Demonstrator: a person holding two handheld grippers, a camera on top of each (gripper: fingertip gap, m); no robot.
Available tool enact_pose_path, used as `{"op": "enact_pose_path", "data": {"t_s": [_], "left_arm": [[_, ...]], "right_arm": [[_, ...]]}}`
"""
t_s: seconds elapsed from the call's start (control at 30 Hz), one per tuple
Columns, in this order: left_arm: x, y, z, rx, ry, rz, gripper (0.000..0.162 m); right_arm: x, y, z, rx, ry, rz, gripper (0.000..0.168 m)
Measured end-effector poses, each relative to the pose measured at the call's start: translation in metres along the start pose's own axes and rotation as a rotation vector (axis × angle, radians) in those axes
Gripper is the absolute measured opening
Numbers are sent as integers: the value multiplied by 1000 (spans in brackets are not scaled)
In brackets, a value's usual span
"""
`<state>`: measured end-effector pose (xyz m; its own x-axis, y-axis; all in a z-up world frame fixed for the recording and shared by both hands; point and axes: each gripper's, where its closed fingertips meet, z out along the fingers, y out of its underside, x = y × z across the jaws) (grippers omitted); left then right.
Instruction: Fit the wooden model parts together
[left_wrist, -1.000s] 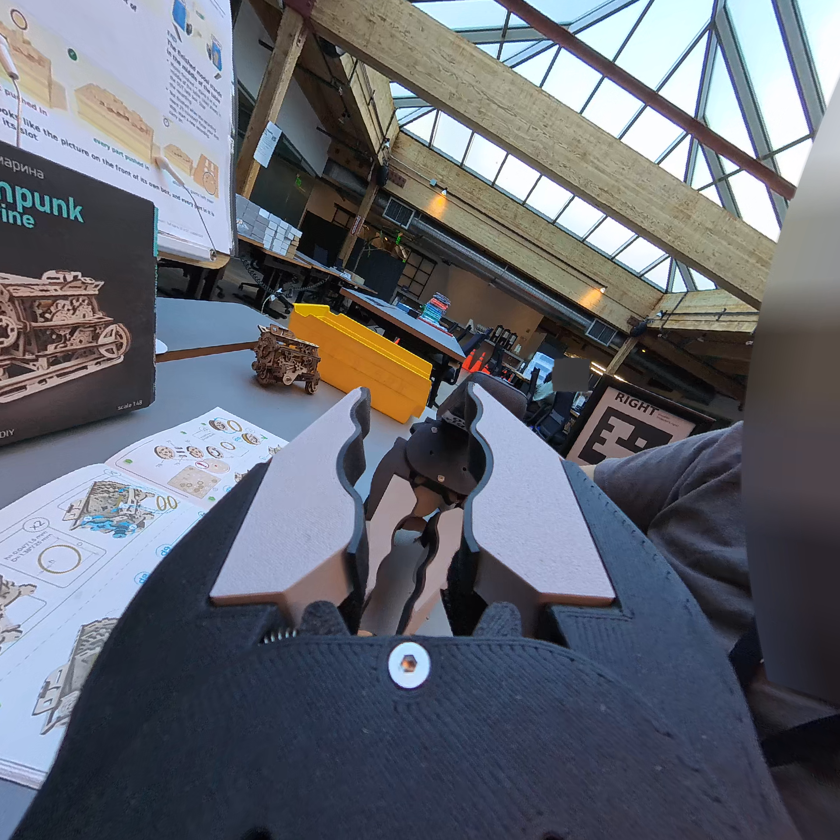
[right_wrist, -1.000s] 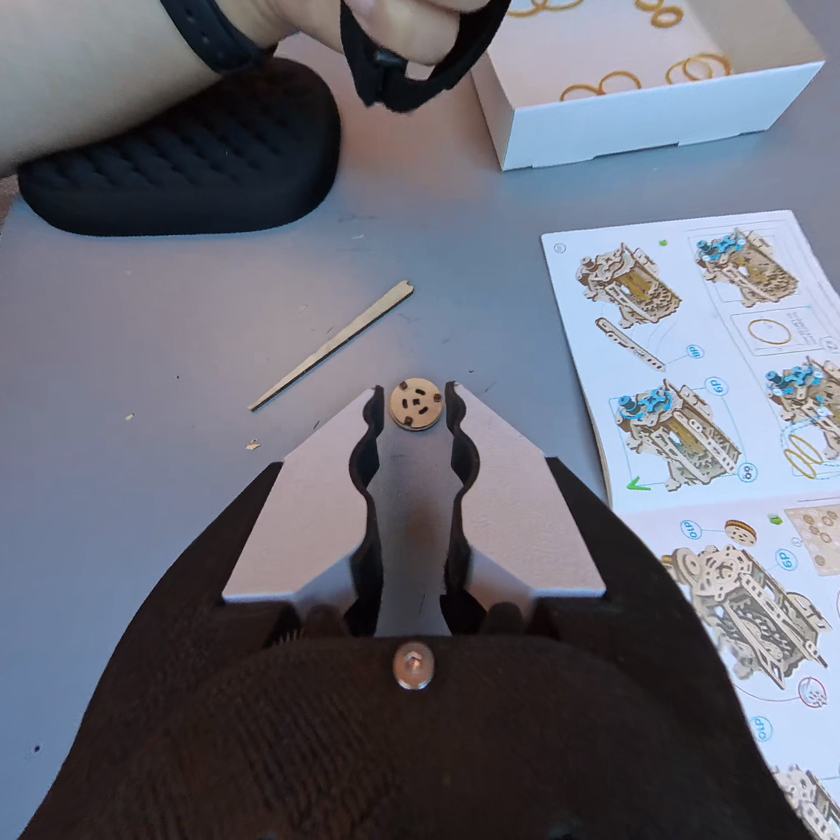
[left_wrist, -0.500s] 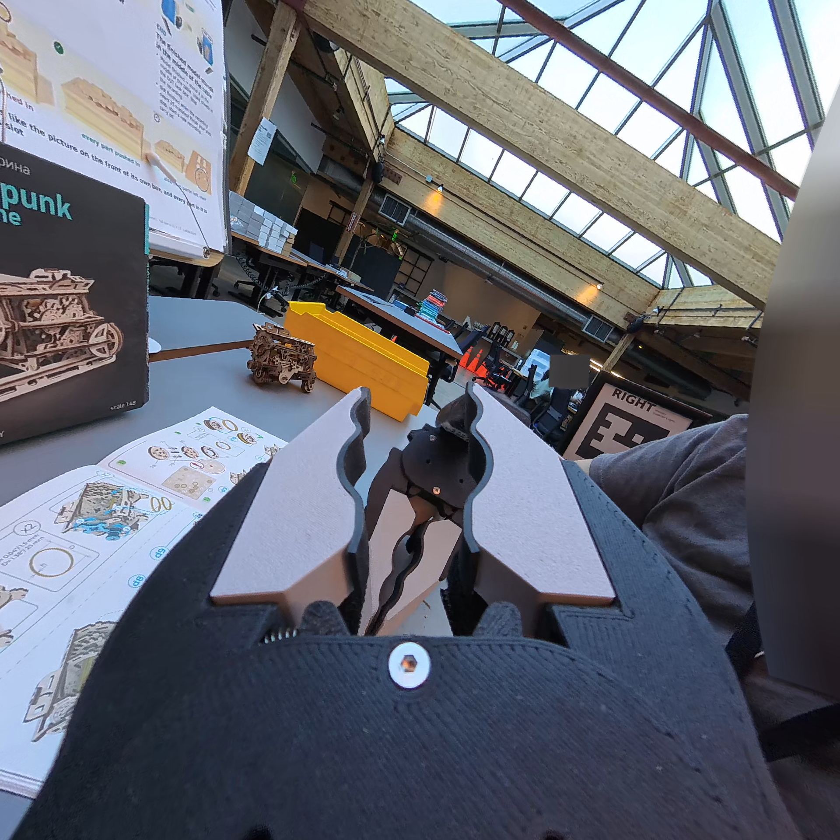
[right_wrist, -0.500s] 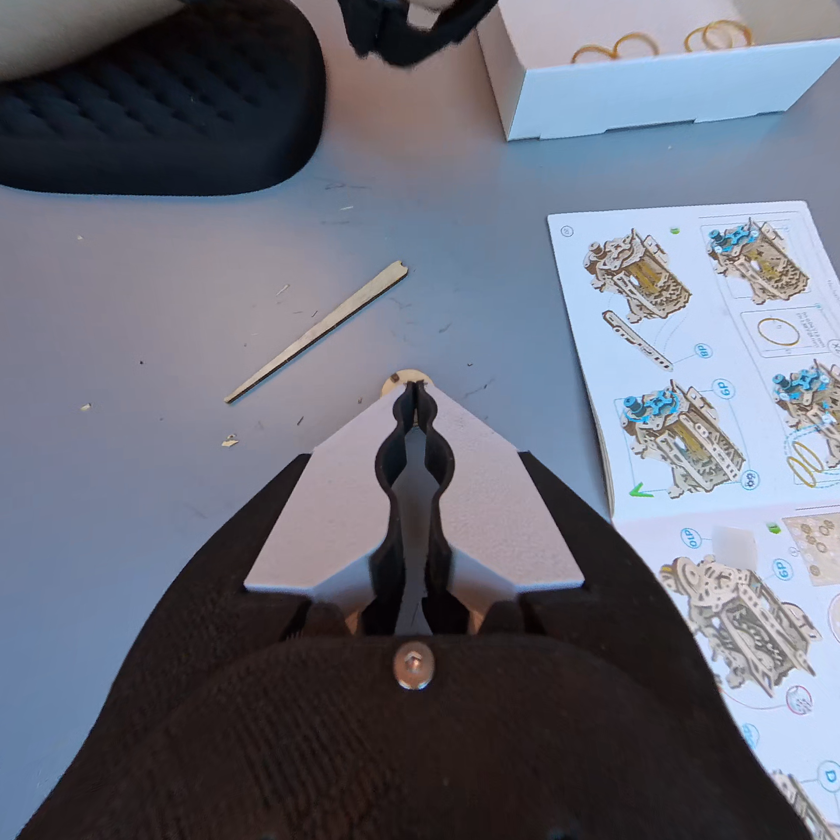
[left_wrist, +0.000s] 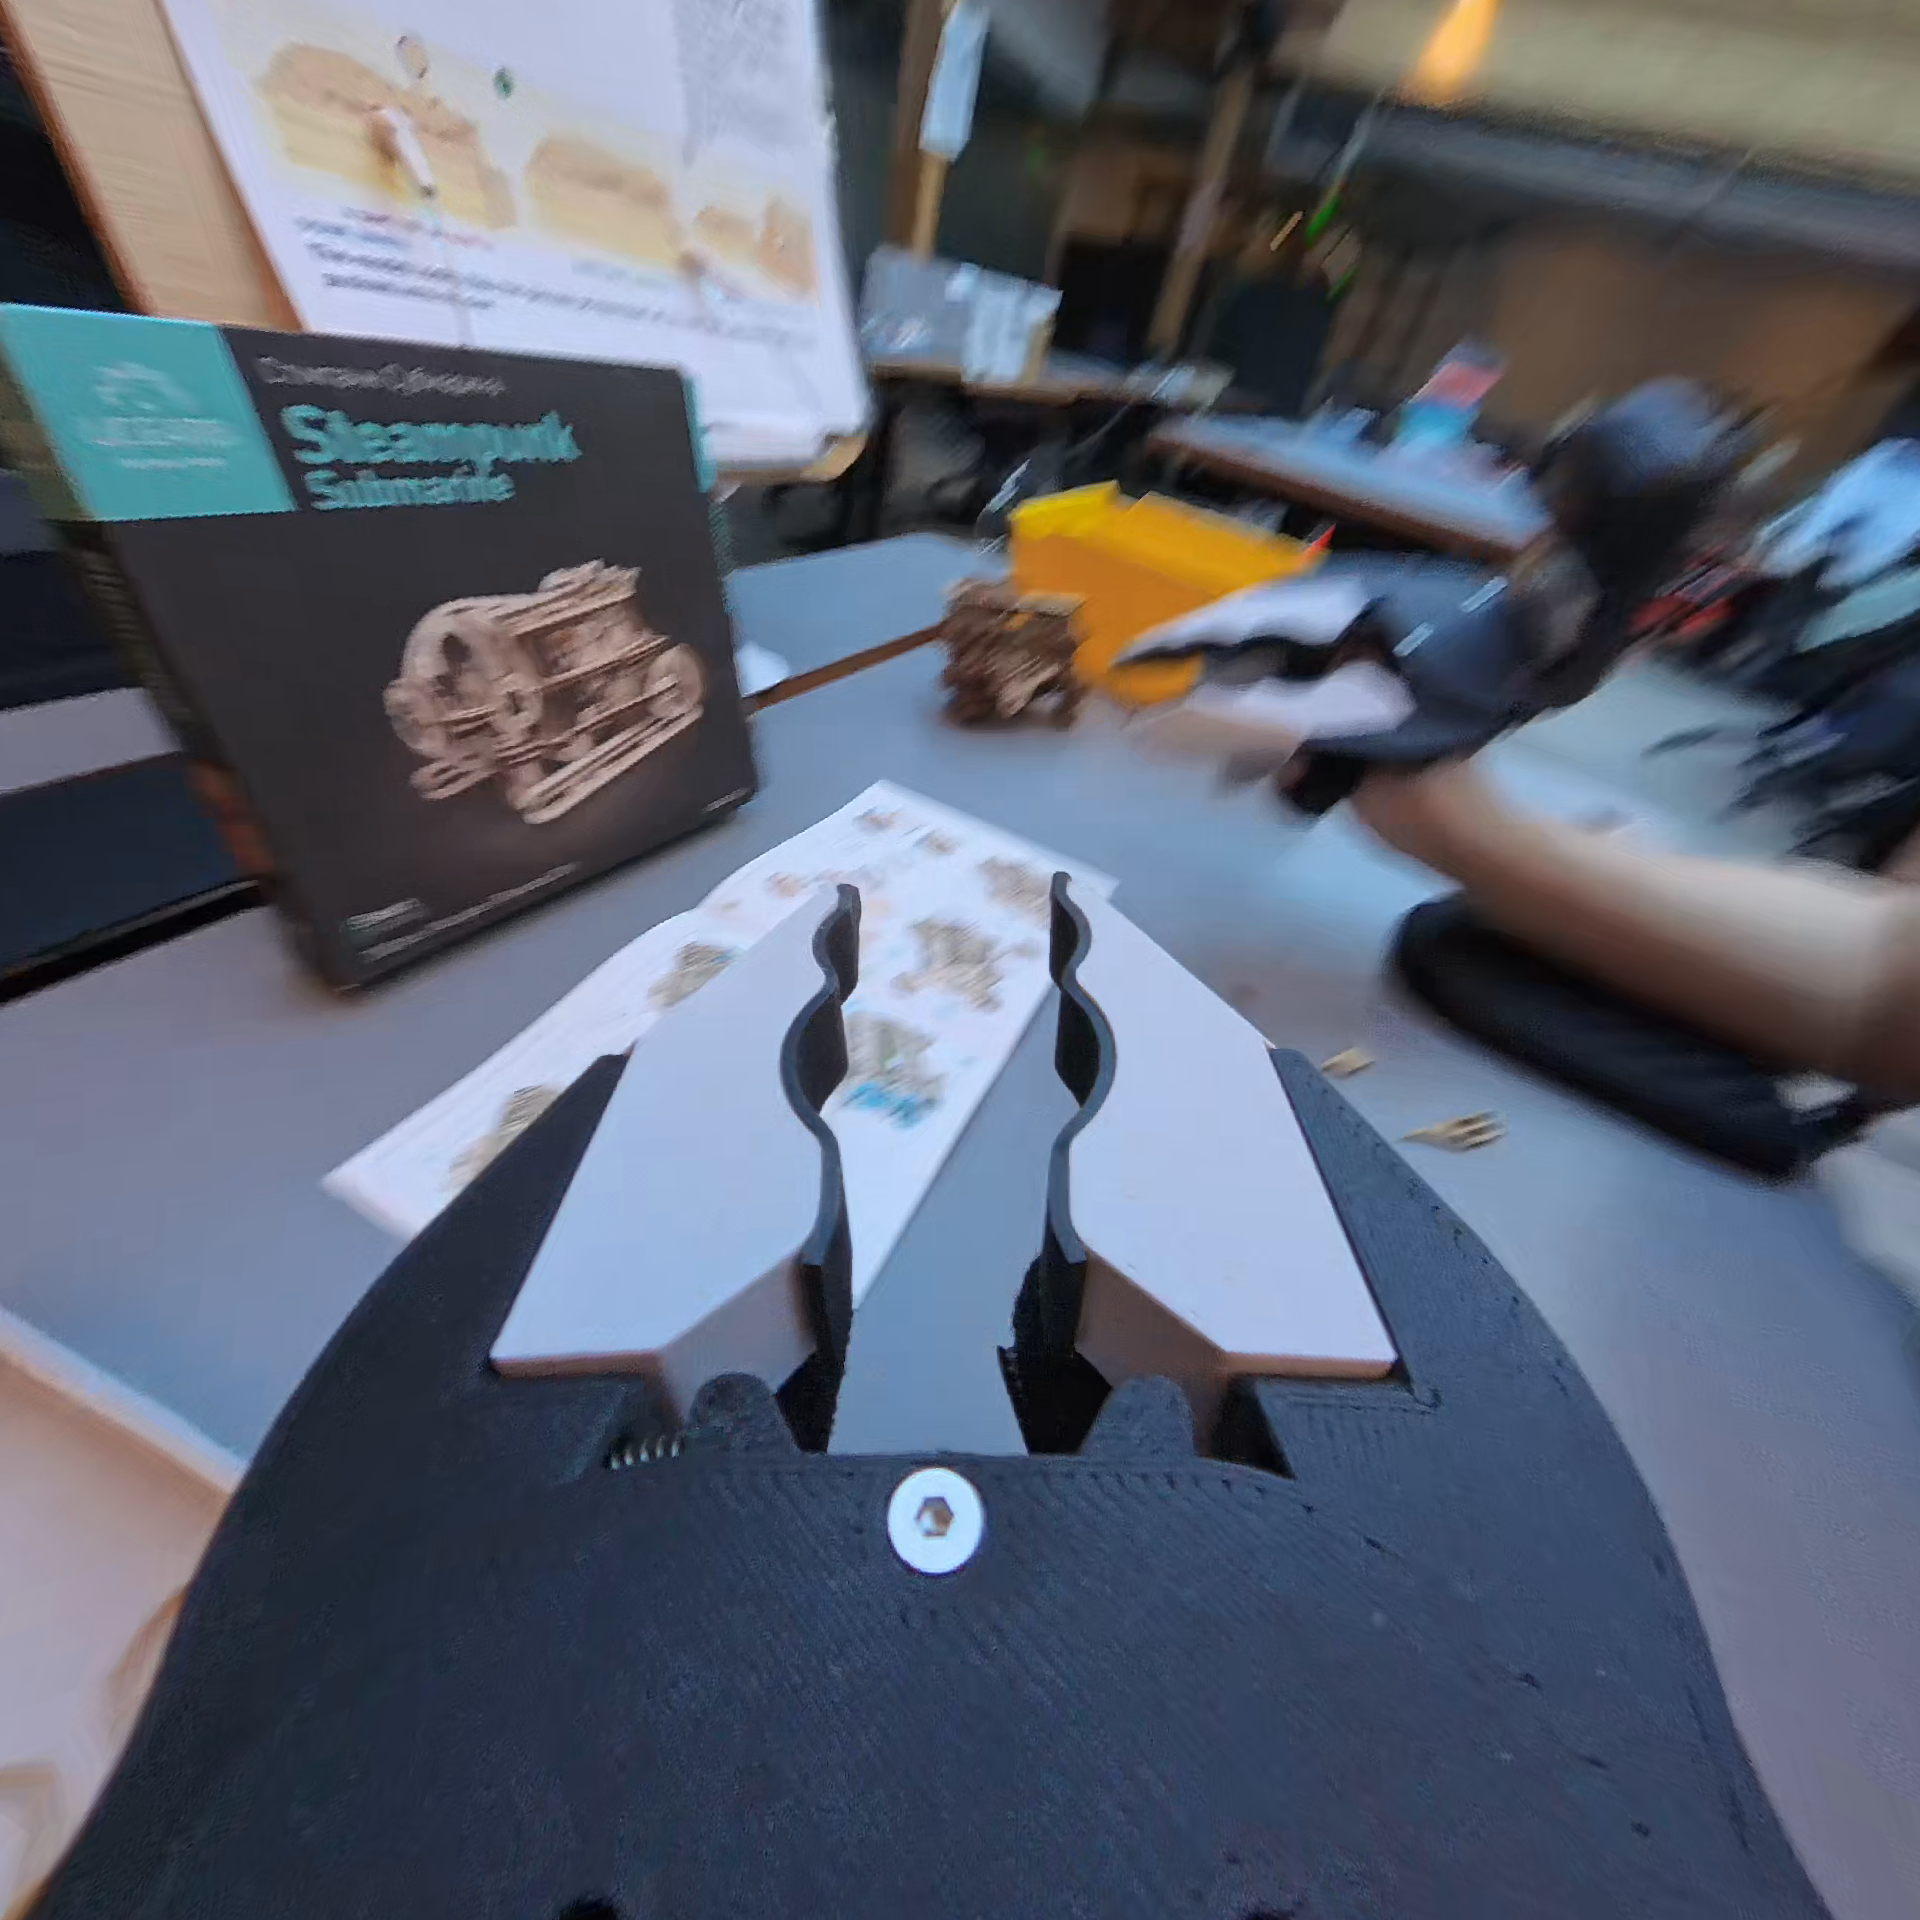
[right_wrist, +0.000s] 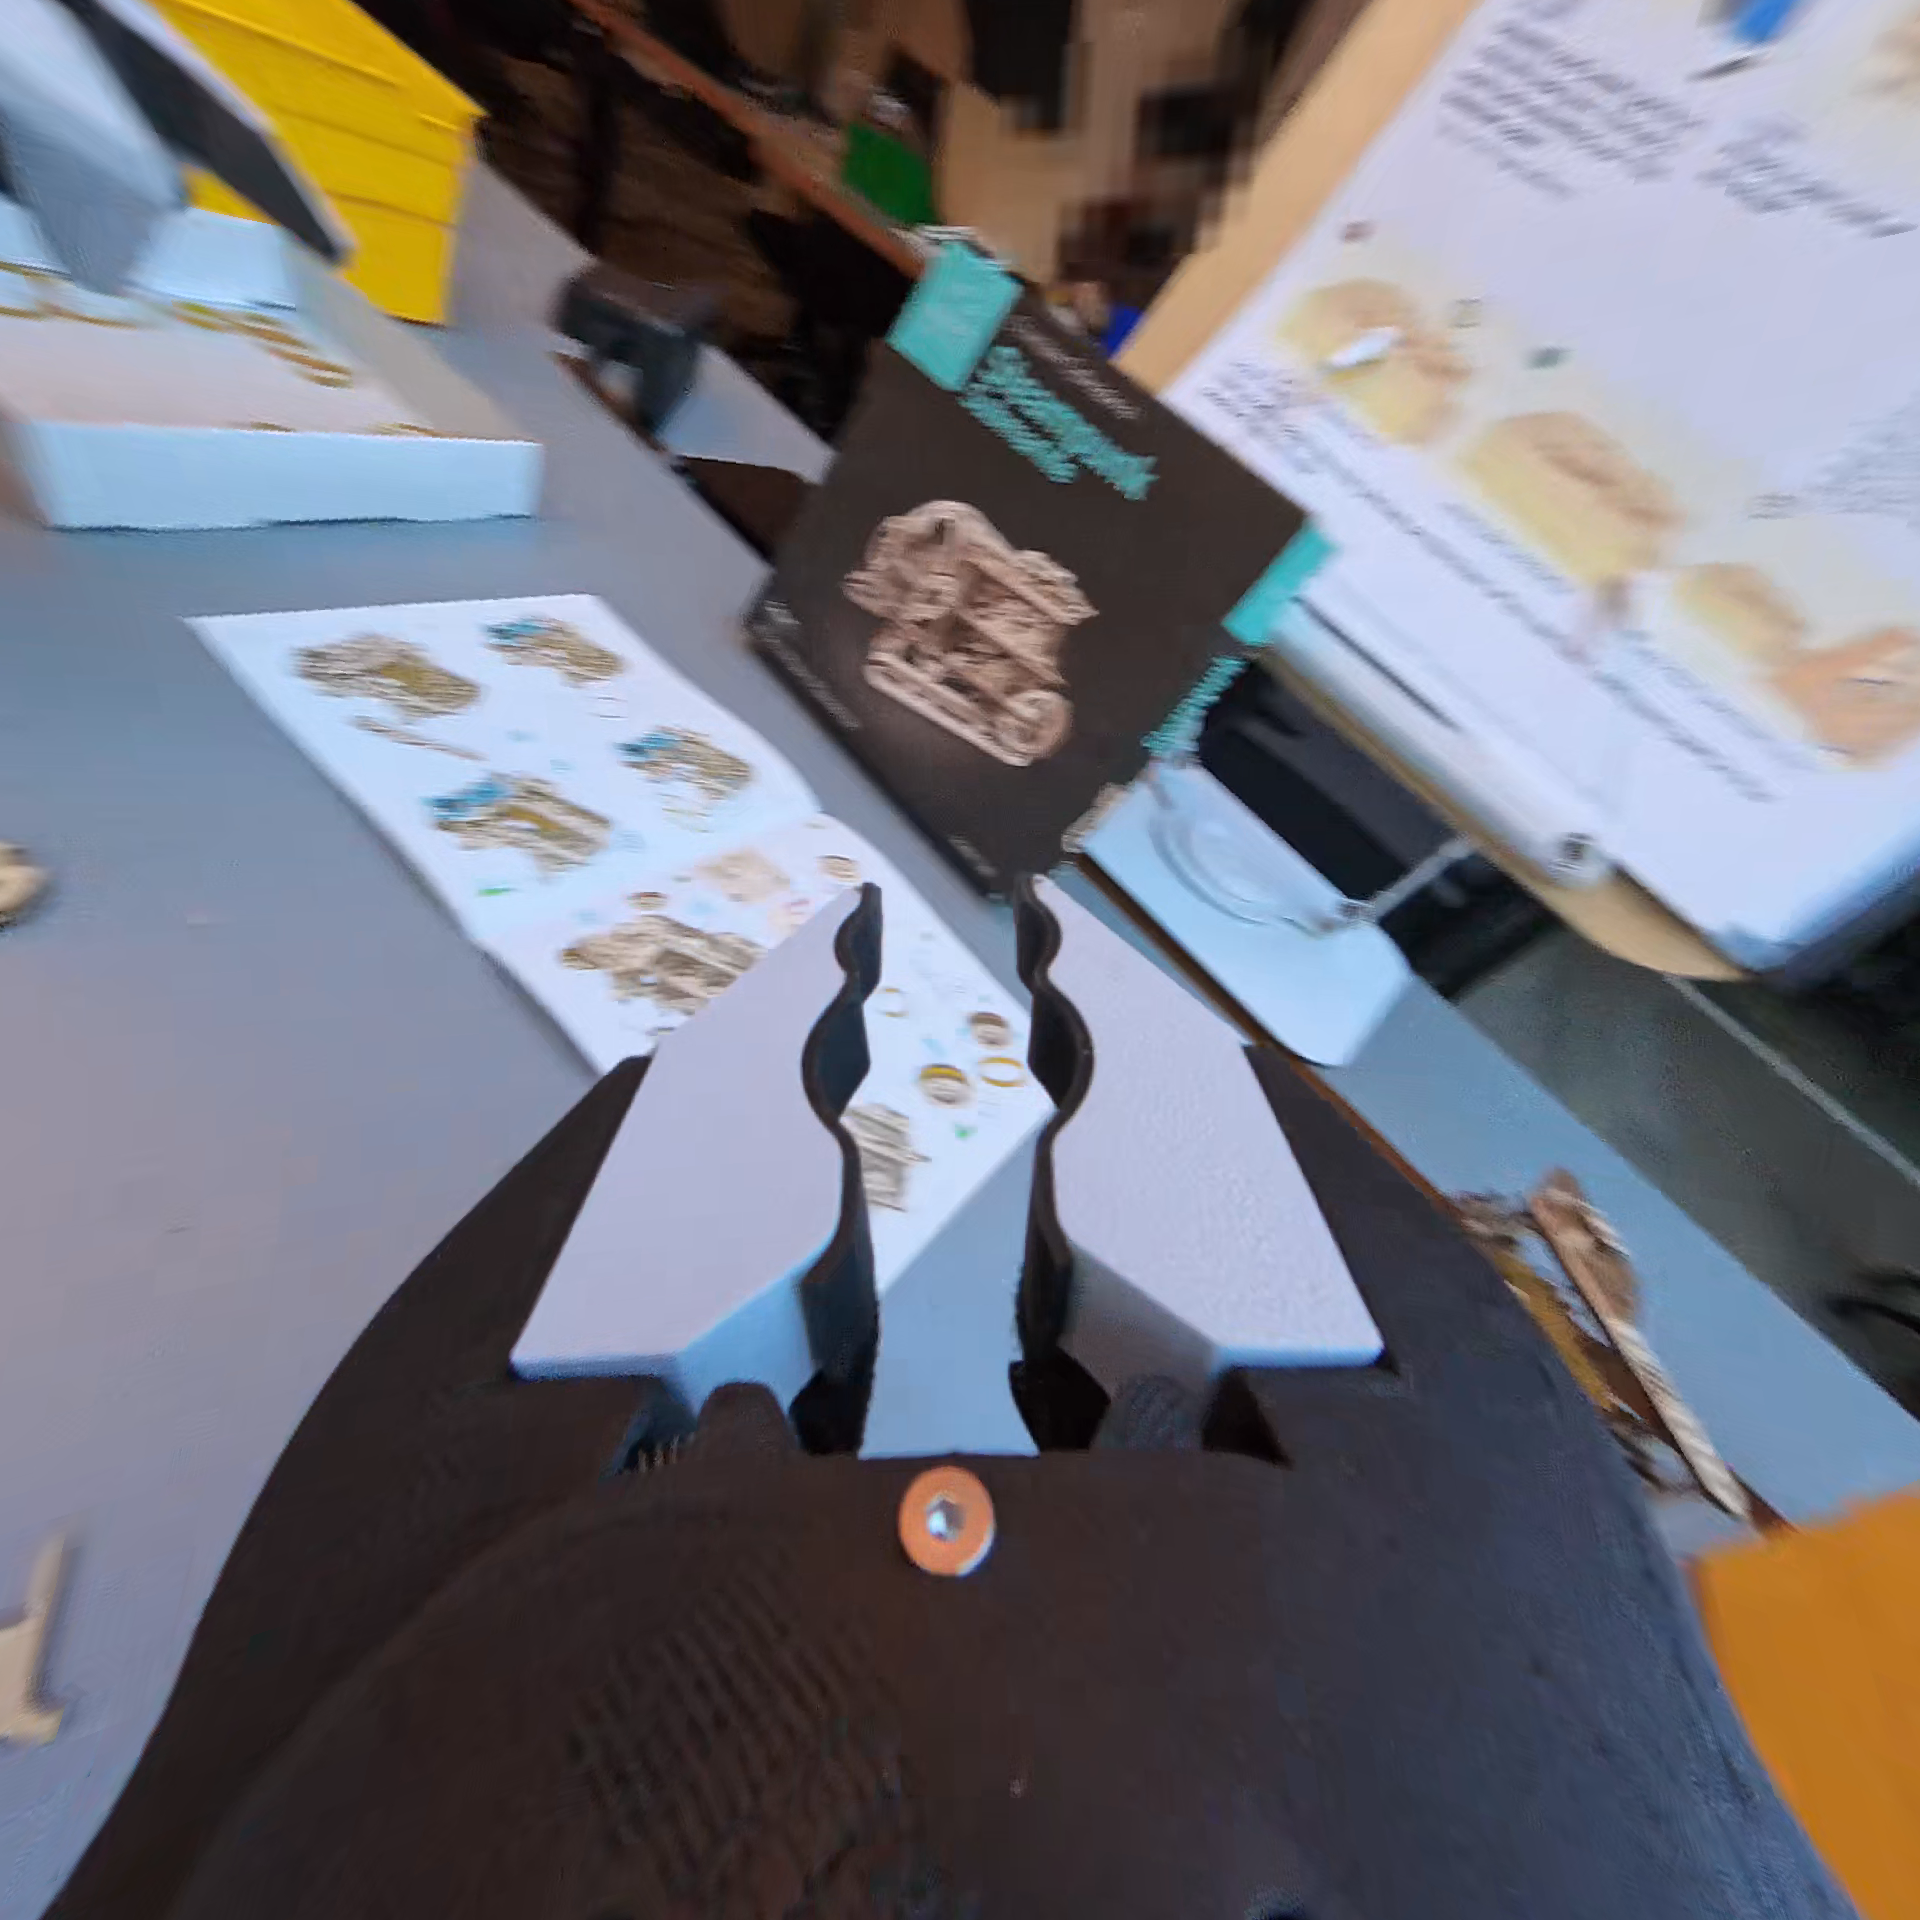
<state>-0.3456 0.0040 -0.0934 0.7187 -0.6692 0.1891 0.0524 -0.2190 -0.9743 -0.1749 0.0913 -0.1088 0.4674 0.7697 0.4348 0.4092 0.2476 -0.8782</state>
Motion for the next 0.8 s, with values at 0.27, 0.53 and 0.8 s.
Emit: {"op": "enact_pose_path", "data": {"t_s": [0.27, 0.53, 0.8], "left_arm": [[-20, 20, 13, -170, -383, 392, 6], [-10, 24, 26, -155, -341, 316, 15], [-11, -37, -78, 13, -482, 69, 45]], "right_arm": [[25, 15, 2, -18, 159, 171, 42], [40, 0, -11, 94, 231, 157, 34], [33, 14, -8, 38, 148, 184, 41]]}}
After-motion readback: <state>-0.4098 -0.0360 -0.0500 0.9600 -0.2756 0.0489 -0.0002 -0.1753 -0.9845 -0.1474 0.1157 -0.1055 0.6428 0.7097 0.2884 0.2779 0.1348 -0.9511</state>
